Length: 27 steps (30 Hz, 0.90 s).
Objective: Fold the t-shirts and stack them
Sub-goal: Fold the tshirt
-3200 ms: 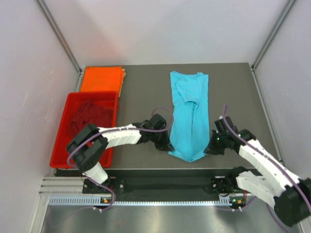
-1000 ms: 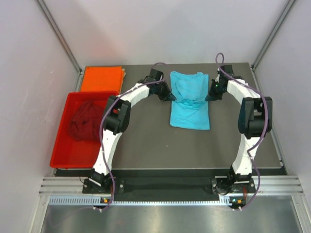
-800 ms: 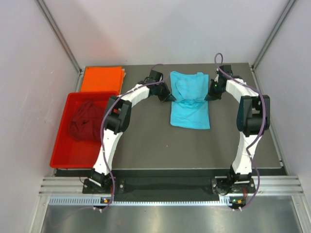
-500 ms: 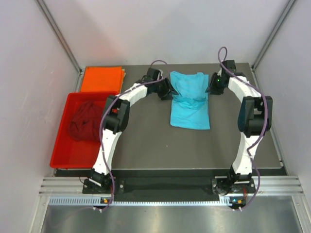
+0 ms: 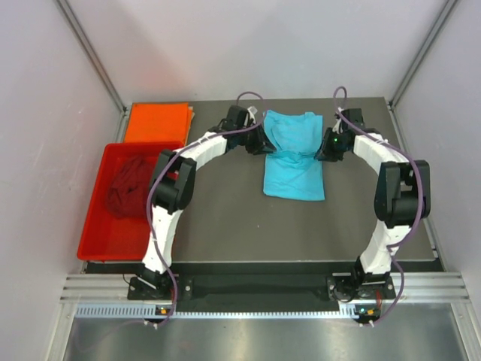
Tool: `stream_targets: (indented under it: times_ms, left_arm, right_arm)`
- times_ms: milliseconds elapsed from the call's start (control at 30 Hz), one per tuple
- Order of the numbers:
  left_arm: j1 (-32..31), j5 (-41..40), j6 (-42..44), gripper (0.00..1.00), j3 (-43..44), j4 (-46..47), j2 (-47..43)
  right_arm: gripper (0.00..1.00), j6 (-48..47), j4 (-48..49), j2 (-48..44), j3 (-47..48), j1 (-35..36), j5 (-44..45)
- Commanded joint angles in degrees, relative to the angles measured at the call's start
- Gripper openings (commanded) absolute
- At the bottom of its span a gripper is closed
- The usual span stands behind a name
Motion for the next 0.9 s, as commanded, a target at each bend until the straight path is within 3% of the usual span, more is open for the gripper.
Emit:
stream_targets:
  times_ms: [0,533,733,867]
  left_arm:
    - [-1.18,-0.02,1.55,0.26,1.21,1.74,1.57]
    - [1.36,-5.03,-1.70,0.34,11.57,3.32,12.38]
    - [1.72,-5.83,-1.27,0.34,13.08,0.07,10.72]
    - [1.80,-3.12,0.49,0.41,12.03,-2.04,5.37]
  right_arm:
    - [0.21,0.91,5.73,0.50,-1.22,1.33,-1.91]
    - [0.23,0.83,7.32,12.72,11.08,-0.43,5.81]
    - [0.23,1.36,4.77,10.36,10.38,-0.34,9.33]
    - [0.27,1.18,2.93,4.13,8.62,-0.34,7.14]
